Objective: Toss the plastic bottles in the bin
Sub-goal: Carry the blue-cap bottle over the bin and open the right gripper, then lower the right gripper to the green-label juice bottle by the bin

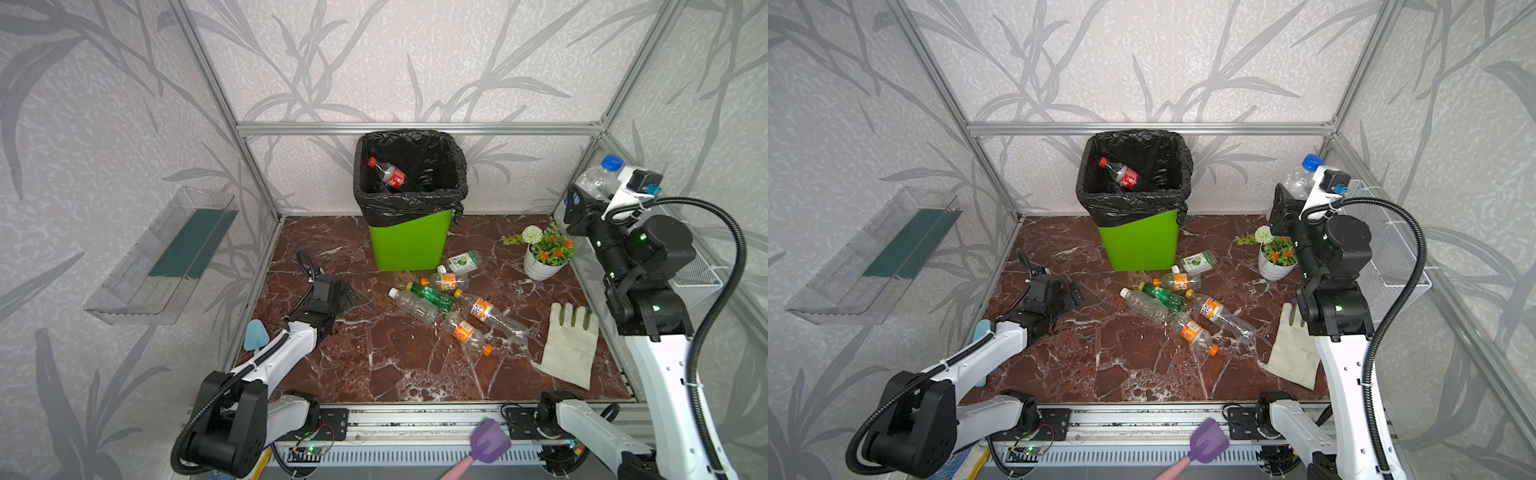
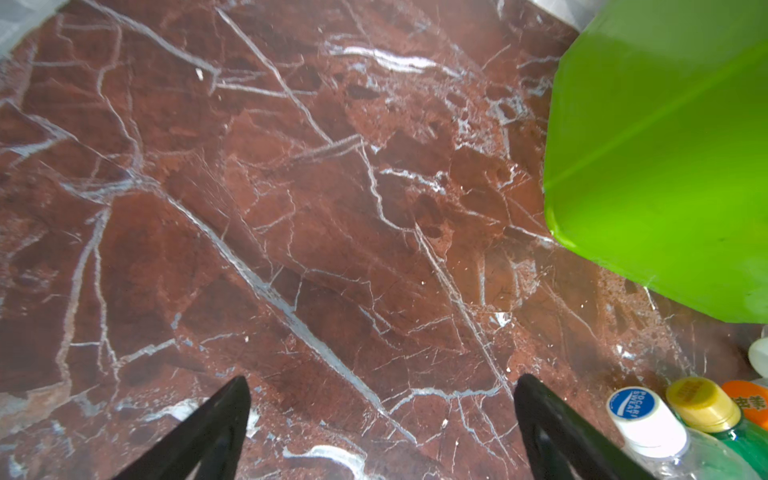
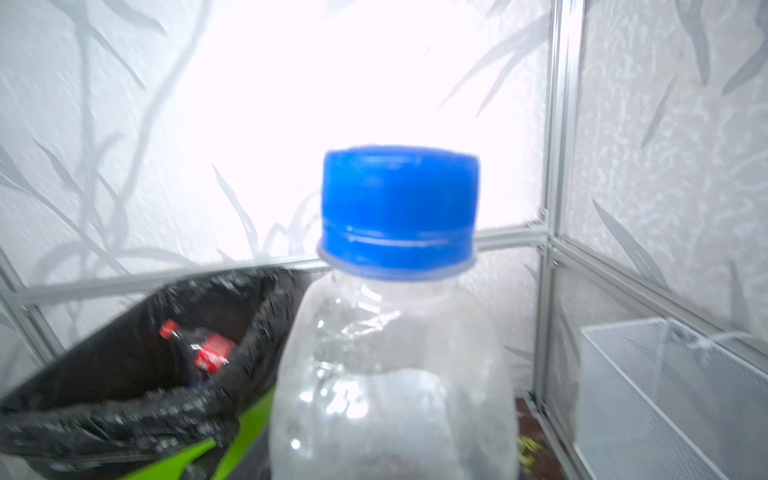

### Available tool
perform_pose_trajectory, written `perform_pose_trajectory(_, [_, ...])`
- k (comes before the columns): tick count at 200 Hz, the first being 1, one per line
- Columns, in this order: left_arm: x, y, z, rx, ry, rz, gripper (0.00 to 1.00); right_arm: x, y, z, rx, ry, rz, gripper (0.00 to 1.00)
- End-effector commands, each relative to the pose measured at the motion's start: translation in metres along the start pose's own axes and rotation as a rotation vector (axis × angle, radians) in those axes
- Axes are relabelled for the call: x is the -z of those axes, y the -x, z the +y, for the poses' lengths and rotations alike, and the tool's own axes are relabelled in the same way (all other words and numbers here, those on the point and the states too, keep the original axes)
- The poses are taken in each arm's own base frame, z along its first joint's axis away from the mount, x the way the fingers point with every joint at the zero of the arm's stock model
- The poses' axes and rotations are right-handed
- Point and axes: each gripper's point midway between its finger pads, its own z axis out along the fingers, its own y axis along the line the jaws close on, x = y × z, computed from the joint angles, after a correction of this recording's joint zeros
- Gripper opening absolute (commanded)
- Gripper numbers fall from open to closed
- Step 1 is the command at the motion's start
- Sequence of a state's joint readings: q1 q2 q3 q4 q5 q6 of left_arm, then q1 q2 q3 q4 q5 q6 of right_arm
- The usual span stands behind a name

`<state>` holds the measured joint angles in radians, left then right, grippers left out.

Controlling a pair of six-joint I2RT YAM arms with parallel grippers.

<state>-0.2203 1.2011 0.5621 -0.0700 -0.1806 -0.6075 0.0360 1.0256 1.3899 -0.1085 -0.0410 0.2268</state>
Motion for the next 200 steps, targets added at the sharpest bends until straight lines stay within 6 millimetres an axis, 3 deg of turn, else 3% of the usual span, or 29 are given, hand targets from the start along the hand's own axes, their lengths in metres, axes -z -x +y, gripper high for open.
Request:
perform_pose_trajectory(1, [-0.003, 0.001, -0.007, 0.045, -0.034, 0.011, 0.99, -0.049, 0.005, 0.037, -0.24, 0.204, -0.041, 0.48])
perform_pose_trajectory(15, [-0.004, -0.001, -0.012, 0.056, -0.055, 0.027, 0.99, -0.081, -0.003, 0.083, -0.255, 0.309, -0.015, 0.48])
perform_pose_trajectory(39, [-0.007, -0.005, -0.018, 0.059, -0.084, 0.056, 0.99, -0.123, -0.043, 0.203, -0.122, 0.582, 0.2, 0.56])
perform_pose_trajectory(44, [-0.008, -0.006, -0.019, 0.06, -0.086, 0.059, 0.99, -0.137, -0.065, 0.218, -0.097, 0.598, 0.281, 0.58])
perform_pose_trajectory(53, [-0.008, -0.007, -0.02, 0.059, -0.087, 0.069, 0.99, -0.147, -0.07, 0.233, -0.058, 0.605, 0.332, 0.68])
perform_pose_trajectory(60, [-0.008, -0.008, -0.021, 0.055, -0.089, 0.078, 0.99, -0.156, -0.074, 0.23, -0.056, 0.555, 0.358, 0.8])
perform_pose_trajectory(67, [-0.007, -0.009, -0.02, 0.05, -0.088, 0.085, 0.99, -0.16, -0.065, 0.218, -0.069, 0.478, 0.345, 0.94])
perform_pose_trajectory(73, [-0.006, -0.01, -0.02, 0.044, -0.087, 0.091, 0.99, -0.164, -0.056, 0.207, -0.08, 0.411, 0.302, 0.99])
perform_pose_trajectory(85, [-0.004, -0.01, -0.019, 0.038, -0.085, 0.093, 0.99, -0.164, -0.032, 0.197, -0.118, 0.375, 0.24, 0.99])
perform_pose_trajectory(104, [-0.002, -0.011, -0.018, 0.029, -0.087, 0.092, 0.99, -0.156, -0.013, 0.196, -0.086, 0.351, 0.177, 0.99])
perform_pose_trajectory(121, [0.0, -0.01, -0.019, 0.024, -0.096, 0.085, 0.99, -0.143, -0.008, 0.189, -0.093, 0.337, 0.109, 0.99])
perform_pose_trajectory(132, [0.002, -0.009, -0.02, 0.025, -0.104, 0.082, 0.99, -0.136, -0.014, 0.183, -0.089, 0.328, 0.101, 0.99])
perform_pose_trajectory(137, [0.002, -0.008, -0.021, 0.027, -0.108, 0.079, 0.99, -0.125, -0.005, 0.179, -0.089, 0.331, 0.081, 0.99])
perform_pose_trajectory(170, [0.004, -0.007, -0.025, 0.045, -0.13, 0.076, 0.99, -0.094, -0.038, 0.166, -0.006, 0.35, 0.122, 0.99])
perform_pose_trajectory(200, [0.003, -0.013, -0.025, 0.096, -0.15, 0.081, 0.99, -0.068, -0.113, 0.136, 0.113, 0.324, 0.31, 0.99])
